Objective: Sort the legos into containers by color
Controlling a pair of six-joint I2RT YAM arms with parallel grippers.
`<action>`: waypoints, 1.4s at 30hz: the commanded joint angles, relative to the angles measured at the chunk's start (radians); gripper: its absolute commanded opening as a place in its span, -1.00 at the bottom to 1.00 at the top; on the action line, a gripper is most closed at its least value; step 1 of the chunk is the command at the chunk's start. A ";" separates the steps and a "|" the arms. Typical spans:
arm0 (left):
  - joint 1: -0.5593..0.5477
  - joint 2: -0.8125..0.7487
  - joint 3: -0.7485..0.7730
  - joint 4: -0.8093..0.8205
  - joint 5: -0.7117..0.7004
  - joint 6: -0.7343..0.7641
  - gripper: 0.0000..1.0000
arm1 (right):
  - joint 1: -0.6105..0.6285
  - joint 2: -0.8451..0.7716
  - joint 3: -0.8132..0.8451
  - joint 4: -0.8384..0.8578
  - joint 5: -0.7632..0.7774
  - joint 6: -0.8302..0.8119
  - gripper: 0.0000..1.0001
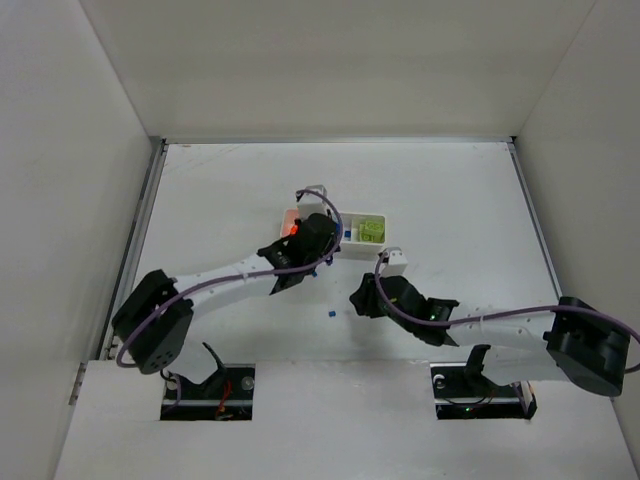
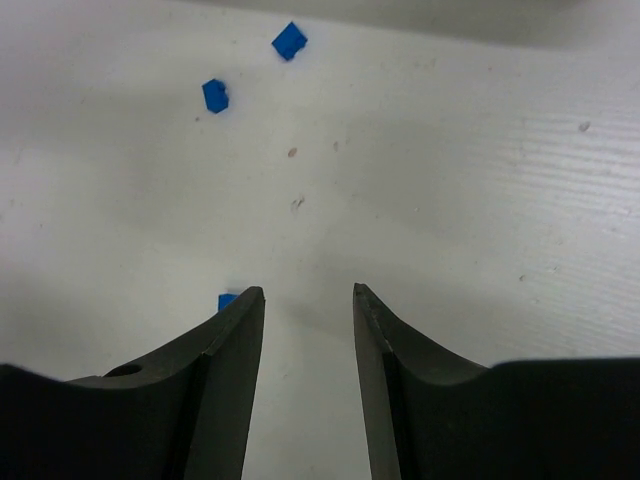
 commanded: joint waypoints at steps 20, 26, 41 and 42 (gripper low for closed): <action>0.136 0.262 0.228 0.024 0.072 0.106 -0.23 | 0.208 0.218 0.146 0.043 0.125 -0.020 -0.01; 0.132 0.095 0.053 0.030 0.059 0.088 -0.27 | 0.235 0.305 0.209 0.010 0.153 -0.045 -0.04; 0.089 -0.292 -0.335 0.000 -0.023 -0.067 -0.27 | 0.309 0.477 0.387 -0.234 0.320 -0.042 -0.44; 0.087 -0.298 -0.346 -0.008 -0.023 -0.070 -0.25 | 0.310 0.476 0.389 -0.242 0.326 -0.032 -0.48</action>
